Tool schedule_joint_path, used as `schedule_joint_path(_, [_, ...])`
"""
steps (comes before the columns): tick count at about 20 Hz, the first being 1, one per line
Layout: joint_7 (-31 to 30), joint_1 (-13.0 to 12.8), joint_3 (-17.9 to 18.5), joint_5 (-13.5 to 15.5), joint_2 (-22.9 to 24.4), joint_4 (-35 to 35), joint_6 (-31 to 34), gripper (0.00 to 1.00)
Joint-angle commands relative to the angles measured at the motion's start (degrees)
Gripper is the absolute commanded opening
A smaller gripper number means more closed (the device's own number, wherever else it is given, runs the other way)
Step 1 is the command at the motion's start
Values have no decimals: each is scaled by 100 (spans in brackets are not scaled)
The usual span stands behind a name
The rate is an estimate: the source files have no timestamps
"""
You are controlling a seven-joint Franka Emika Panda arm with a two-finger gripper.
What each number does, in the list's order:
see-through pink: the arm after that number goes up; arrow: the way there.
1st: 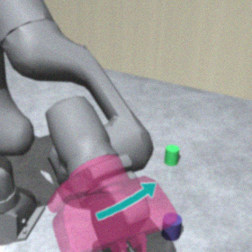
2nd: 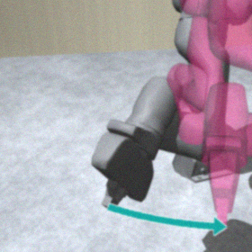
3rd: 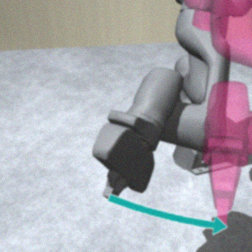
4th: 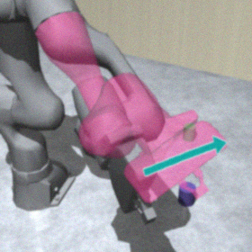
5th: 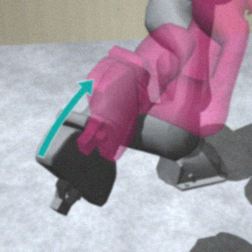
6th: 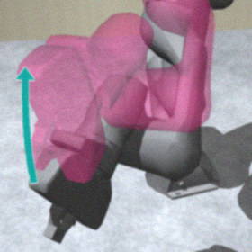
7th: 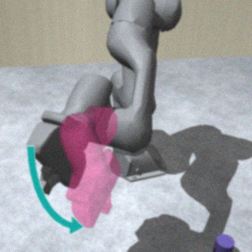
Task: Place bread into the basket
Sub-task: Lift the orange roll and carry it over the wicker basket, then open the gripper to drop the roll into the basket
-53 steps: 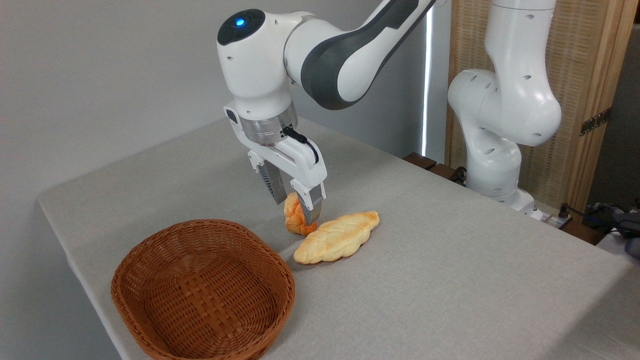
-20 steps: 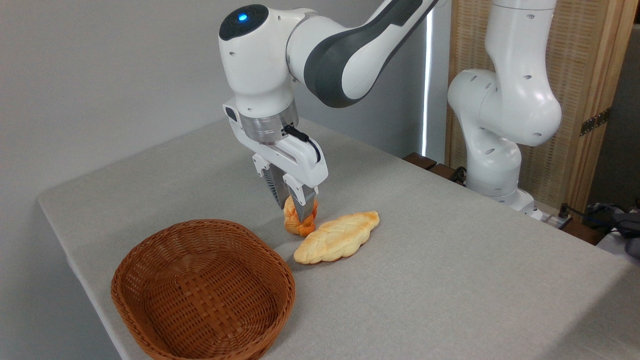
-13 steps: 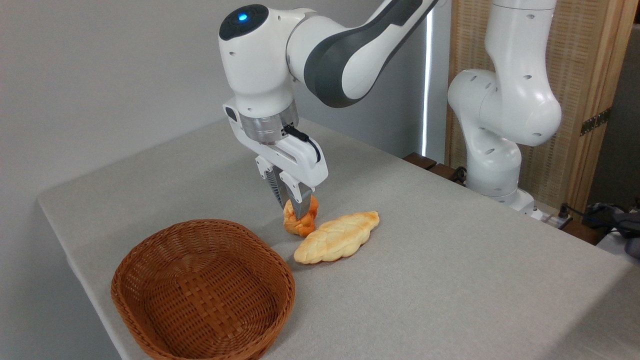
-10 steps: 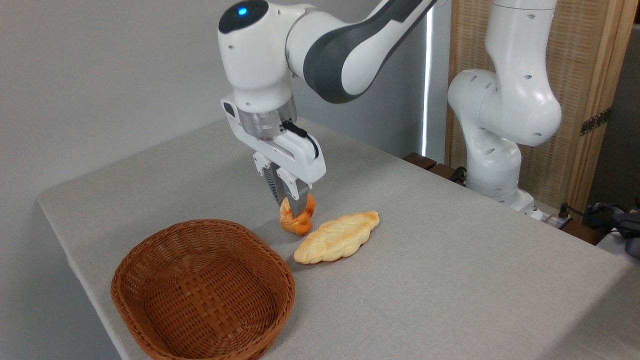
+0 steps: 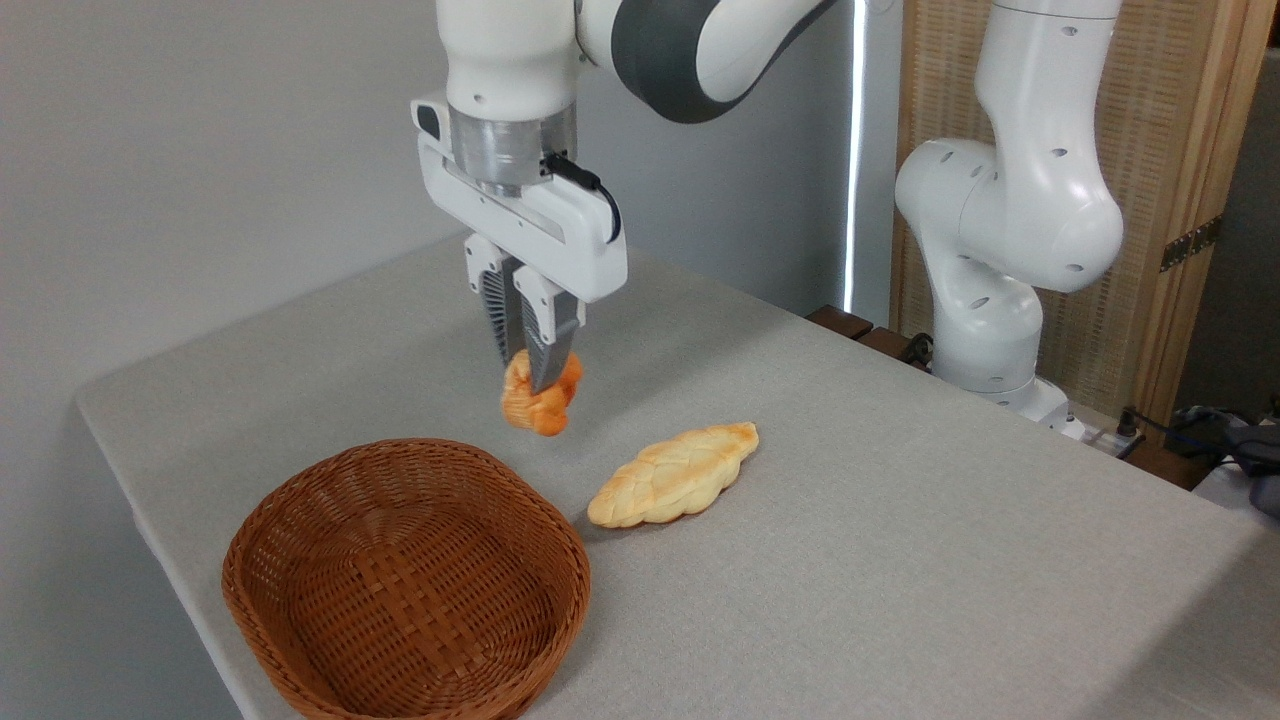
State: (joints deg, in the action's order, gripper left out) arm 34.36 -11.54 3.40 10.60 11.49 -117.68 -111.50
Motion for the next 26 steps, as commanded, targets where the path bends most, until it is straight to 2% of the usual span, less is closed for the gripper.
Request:
schedule_joint_path(1, [-44, -32, 90, 47, 3, 52, -652, 34])
schedule_joint_path(3, [-44, -32, 90, 82, -67, 52, -1039, 34])
schedule_joint_path(7, [-52, -24, 99, 433, -322, 52, -1882, 37])
schedule_joint_path(8, [-70, -32, 99, 451, -401, 43, -2085, 50])
schedule_joint_path(9, [-96, -24, 99, 452, -462, 43, -2191, 81])
schedule_joint_path(10, [-105, -32, 99, 452, -524, 43, -2218, 96])
schedule_joint_path(11, [-97, -24, 99, 443, -551, 43, -2227, 100])
schedule_joint_path(26, [-79, -32, 99, 399, -674, 26, -2166, 100])
